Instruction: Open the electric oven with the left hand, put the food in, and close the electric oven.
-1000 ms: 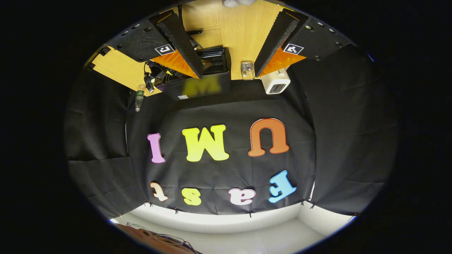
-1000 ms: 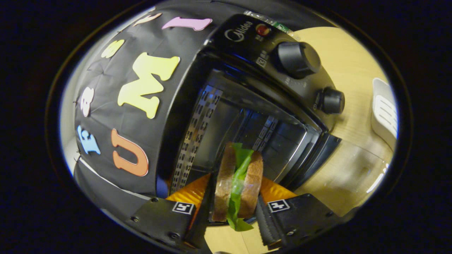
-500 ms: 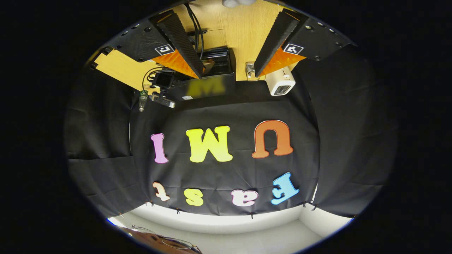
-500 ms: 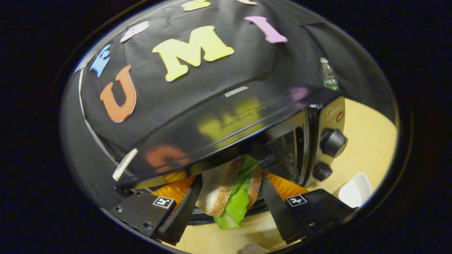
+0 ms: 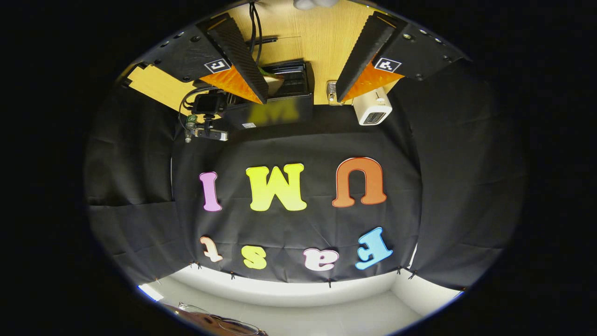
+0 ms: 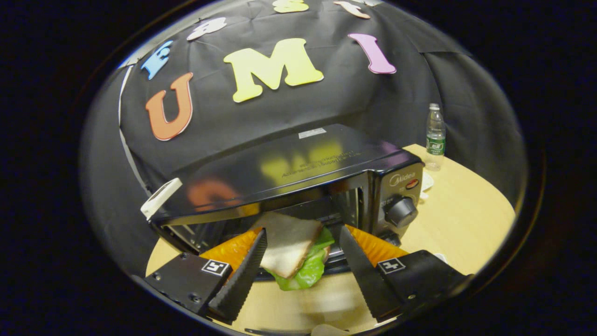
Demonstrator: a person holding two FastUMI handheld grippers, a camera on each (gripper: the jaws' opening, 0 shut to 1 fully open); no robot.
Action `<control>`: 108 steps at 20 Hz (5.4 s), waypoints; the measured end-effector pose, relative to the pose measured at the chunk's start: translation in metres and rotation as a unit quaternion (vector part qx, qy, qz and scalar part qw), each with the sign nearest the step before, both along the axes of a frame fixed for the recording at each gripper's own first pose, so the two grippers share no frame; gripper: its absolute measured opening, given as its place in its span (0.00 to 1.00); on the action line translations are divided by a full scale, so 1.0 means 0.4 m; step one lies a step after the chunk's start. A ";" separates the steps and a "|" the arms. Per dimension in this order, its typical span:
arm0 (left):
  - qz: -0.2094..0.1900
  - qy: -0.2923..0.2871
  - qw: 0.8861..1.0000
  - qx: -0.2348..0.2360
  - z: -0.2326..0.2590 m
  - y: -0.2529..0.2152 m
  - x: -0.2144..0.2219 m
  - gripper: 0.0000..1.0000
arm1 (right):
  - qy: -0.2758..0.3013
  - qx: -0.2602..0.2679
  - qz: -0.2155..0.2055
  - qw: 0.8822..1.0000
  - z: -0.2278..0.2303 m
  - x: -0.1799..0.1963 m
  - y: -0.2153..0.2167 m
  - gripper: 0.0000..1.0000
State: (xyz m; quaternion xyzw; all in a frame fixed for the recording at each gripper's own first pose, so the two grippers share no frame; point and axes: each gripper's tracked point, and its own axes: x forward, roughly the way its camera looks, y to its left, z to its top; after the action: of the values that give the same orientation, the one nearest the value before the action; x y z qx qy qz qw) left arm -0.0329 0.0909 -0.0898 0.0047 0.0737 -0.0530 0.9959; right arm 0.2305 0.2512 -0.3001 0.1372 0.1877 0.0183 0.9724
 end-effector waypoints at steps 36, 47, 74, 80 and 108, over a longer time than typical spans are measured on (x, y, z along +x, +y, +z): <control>-0.011 0.197 0.980 -0.007 -0.682 -0.312 -0.017 0.96 | -0.093 -0.147 -0.065 0.983 0.498 -0.703 -0.662 0.95; 0.008 0.228 0.974 -0.002 -0.798 -0.331 0.062 0.96 | -0.067 -0.157 -0.075 0.982 0.493 -0.697 -0.726 0.96; 0.023 0.240 0.970 0.011 -0.802 -0.334 0.062 0.92 | -0.041 -0.155 -0.055 0.986 0.435 -0.640 -0.750 0.96; 0.018 0.243 0.970 0.004 -0.789 -0.332 0.064 0.93 | -0.049 -0.151 -0.054 0.986 0.444 -0.633 -0.758 0.96; 0.010 0.124 0.992 0.007 -0.464 -0.325 0.303 0.97 | -0.067 -0.121 -0.082 0.987 0.473 -0.592 -0.816 1.00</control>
State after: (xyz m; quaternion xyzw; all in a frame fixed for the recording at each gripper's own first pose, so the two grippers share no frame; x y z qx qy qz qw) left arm 0.0881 -0.0391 -0.2754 0.0048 0.1966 -0.0429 0.9795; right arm -0.0062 -0.0751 -0.1111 0.0321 0.1111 -0.0747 0.9905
